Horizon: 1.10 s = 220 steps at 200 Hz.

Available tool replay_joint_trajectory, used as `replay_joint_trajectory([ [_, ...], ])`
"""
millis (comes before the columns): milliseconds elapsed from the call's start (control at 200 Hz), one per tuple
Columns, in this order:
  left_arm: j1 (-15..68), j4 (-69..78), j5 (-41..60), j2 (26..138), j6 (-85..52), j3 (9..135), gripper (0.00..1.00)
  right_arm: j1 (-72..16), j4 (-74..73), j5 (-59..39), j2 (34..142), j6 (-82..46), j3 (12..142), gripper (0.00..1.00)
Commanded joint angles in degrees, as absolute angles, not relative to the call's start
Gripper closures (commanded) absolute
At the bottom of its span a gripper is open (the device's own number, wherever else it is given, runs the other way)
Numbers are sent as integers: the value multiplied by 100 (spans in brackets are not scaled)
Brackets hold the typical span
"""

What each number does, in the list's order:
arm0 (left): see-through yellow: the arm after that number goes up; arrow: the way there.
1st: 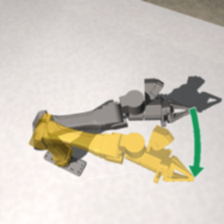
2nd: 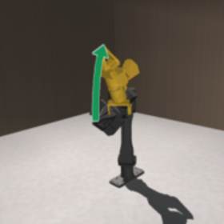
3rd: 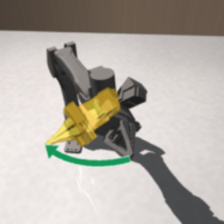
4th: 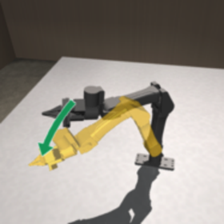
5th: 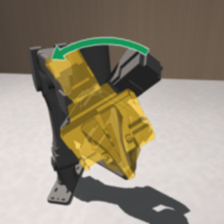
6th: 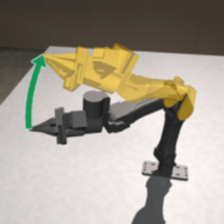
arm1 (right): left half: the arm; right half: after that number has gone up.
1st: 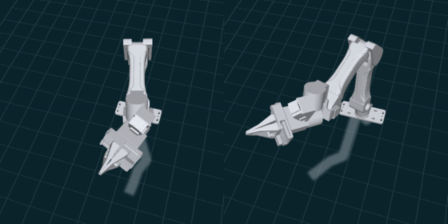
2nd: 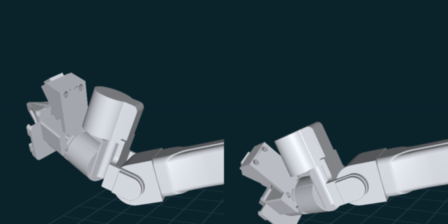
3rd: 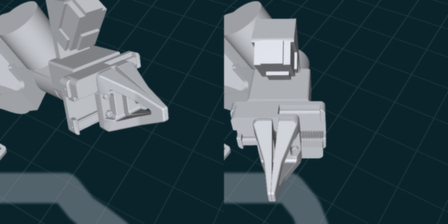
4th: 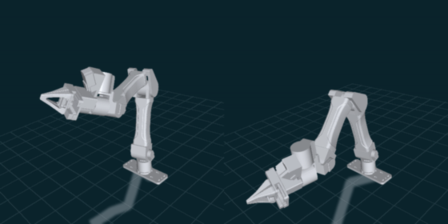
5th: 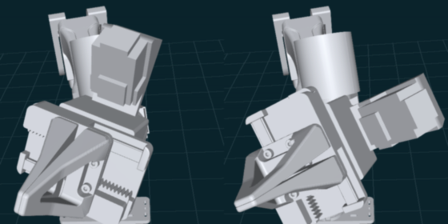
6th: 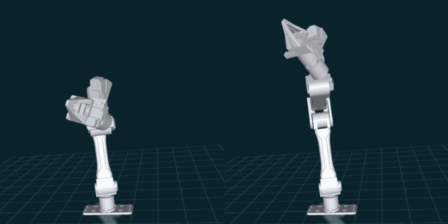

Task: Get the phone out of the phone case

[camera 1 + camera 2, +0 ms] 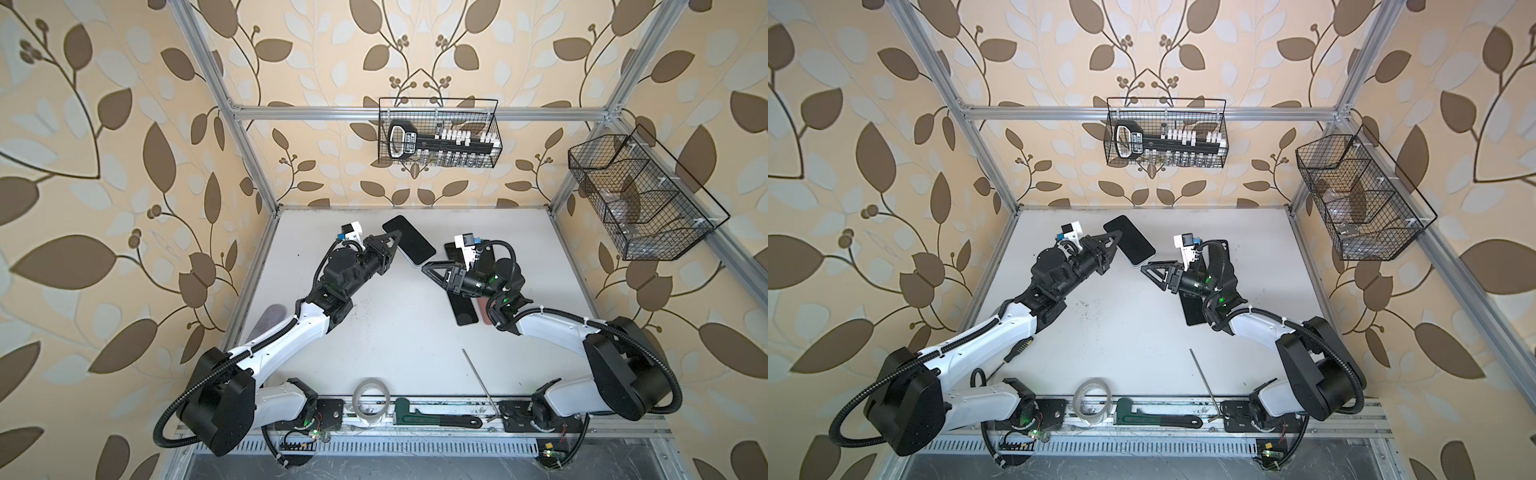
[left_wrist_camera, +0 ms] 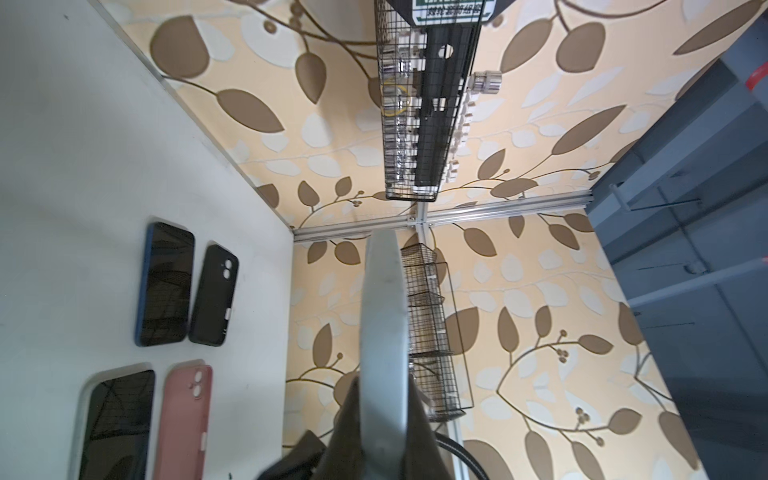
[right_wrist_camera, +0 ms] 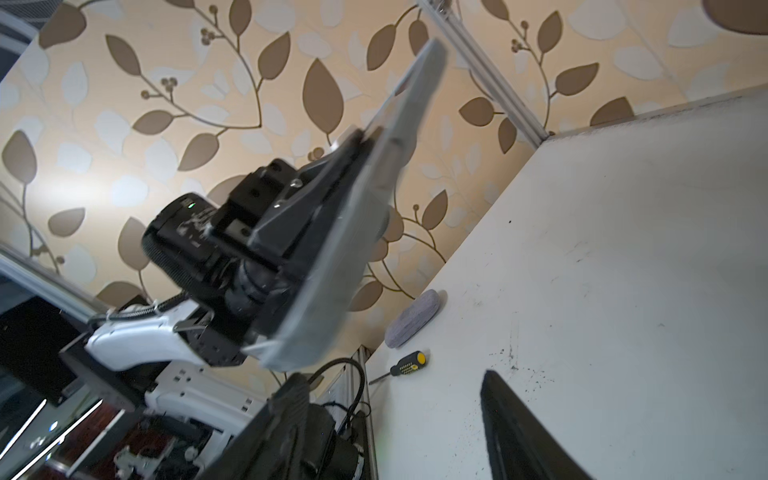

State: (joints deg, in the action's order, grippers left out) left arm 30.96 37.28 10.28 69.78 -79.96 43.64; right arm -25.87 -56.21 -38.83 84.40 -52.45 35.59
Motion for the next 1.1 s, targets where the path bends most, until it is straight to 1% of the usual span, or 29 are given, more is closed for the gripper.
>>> replay_joint_trajectory([
  [0,3309,4745,1553,6732,-8266,4676,100,-2458,-5898,-3625,8705,-5694,3393,34],
  [135,3310,4629,1558,6750,-8170,4637,100,-2357,-6314,-3777,8772,-5964,3423,35],
  [270,3306,4570,1463,6774,-8038,4579,100,-2347,-6054,-3911,8623,-5820,3472,35],
  [435,3254,4302,1249,6762,-7656,4661,100,-2292,-5156,-4090,8125,-5335,3374,35],
  [630,2933,3944,1292,6767,-7392,4822,100,-2200,-3889,-4535,7460,-4669,3459,35],
  [745,2875,4025,1377,6857,-7444,4890,100,-2162,-3247,-4680,7171,-4329,3628,35],
  [1095,2876,4069,1450,6943,-7532,4880,100,-2177,-3720,-4846,7125,-4661,3872,35],
])
